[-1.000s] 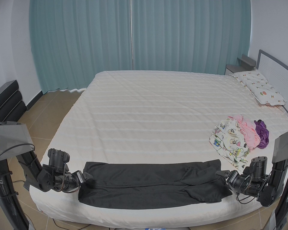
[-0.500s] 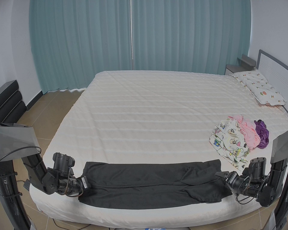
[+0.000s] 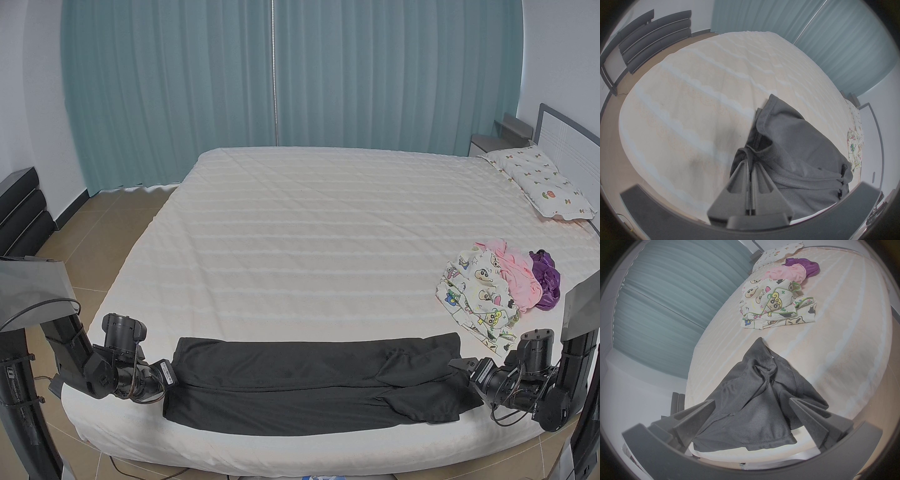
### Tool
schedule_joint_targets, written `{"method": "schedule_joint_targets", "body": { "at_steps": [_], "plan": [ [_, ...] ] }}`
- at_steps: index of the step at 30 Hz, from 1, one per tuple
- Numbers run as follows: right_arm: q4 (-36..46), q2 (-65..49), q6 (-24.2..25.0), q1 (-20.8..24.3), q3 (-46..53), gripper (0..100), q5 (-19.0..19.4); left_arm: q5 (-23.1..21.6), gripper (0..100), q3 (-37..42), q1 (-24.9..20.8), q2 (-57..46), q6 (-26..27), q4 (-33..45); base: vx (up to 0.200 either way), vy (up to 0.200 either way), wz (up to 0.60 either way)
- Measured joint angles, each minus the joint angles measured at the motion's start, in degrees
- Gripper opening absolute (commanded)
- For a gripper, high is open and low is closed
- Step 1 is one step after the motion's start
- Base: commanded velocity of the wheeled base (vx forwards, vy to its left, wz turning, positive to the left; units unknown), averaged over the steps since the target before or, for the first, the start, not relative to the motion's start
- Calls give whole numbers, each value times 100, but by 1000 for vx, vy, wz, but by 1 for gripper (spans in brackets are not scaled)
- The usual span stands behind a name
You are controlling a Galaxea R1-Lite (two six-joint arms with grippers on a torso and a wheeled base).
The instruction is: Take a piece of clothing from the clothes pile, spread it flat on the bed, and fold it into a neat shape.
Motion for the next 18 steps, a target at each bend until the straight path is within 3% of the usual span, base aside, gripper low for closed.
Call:
{"method": "schedule_joint_targets", "body": {
  "at_steps": [18],
  "plan": [
    [-235,367,-218,-355,0,100,21,-46,0,-50,74,173,-224,-22,0,0,0]
  ]
}}
